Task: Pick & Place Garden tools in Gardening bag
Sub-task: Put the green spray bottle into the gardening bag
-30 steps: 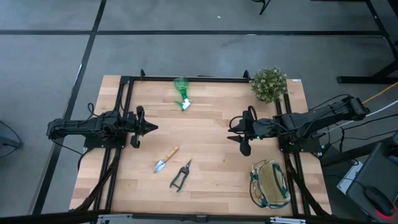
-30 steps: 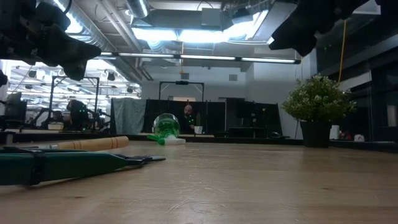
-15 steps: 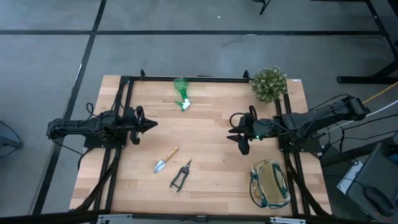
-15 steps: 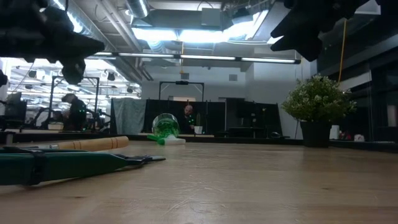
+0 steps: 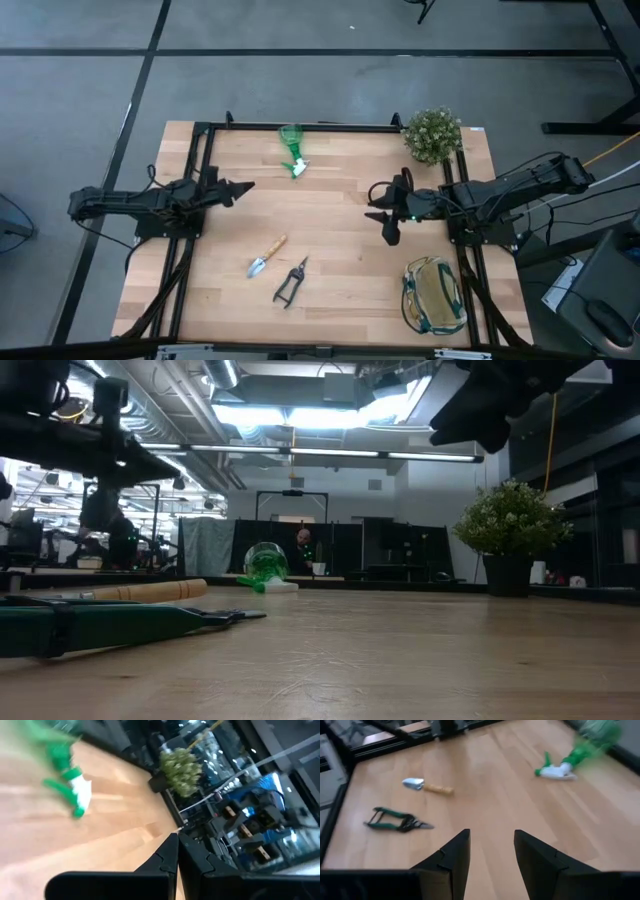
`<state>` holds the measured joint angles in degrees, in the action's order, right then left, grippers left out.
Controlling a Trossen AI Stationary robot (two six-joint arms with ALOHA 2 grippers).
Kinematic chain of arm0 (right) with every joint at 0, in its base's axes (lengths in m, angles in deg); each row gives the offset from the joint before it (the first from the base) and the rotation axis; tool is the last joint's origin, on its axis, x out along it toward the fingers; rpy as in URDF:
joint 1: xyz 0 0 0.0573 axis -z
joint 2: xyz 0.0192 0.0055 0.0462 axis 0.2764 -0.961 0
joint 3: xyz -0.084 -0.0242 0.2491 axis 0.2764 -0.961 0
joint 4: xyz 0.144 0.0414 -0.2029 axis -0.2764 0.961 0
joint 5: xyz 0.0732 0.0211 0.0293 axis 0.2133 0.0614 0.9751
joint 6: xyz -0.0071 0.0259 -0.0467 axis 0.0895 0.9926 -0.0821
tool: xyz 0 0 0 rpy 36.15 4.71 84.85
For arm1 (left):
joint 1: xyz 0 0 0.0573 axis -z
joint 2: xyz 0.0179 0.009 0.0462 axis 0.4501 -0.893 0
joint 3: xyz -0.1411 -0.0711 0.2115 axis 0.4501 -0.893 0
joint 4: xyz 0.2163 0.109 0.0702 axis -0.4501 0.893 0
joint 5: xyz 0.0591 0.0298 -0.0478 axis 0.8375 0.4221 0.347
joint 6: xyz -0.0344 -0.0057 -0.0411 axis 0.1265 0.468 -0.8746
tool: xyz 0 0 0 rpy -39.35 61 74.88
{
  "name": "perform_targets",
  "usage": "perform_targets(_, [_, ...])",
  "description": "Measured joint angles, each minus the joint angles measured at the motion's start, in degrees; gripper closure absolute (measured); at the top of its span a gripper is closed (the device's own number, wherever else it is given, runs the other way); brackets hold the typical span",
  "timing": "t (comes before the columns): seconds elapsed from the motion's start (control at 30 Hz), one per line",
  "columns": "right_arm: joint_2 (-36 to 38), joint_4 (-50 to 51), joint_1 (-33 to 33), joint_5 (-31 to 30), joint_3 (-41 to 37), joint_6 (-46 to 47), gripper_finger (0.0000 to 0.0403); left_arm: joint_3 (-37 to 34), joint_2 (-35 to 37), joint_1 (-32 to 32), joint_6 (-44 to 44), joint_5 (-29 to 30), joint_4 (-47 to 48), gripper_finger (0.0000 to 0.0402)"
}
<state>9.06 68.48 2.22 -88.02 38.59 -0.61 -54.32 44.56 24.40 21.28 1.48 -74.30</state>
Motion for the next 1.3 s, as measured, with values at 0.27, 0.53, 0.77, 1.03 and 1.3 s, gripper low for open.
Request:
perform_targets(0.27, [0.0,0.0,0.0,-2.7,0.0,-0.1,0.0247,5.5,-10.1,0.0,1.4,0.1,-4.0,0.0398])
perform_targets(0.53, [0.0,0.0,0.1,-4.3,0.0,-0.1,0.0247,17.9,-24.7,-0.1,18.9,0.7,-4.1,0.0398])
perform_targets(0.77, [0.0,-0.1,0.7,-4.3,0.0,-0.1,0.0247,28.7,-37.3,-2.1,26.7,-1.6,-3.7,0.0398])
perform_targets(1.03, [0.0,-0.1,0.7,-2.4,0.0,-0.1,0.0247,41.8,-47.3,-7.7,32.2,-5.8,9.6,0.0398])
perform_targets(1.3, [0.0,-0.1,0.7,3.6,0.0,-0.1,0.0247,52.6,-54.2,-13.0,36.2,-9.2,25.9,0.0398])
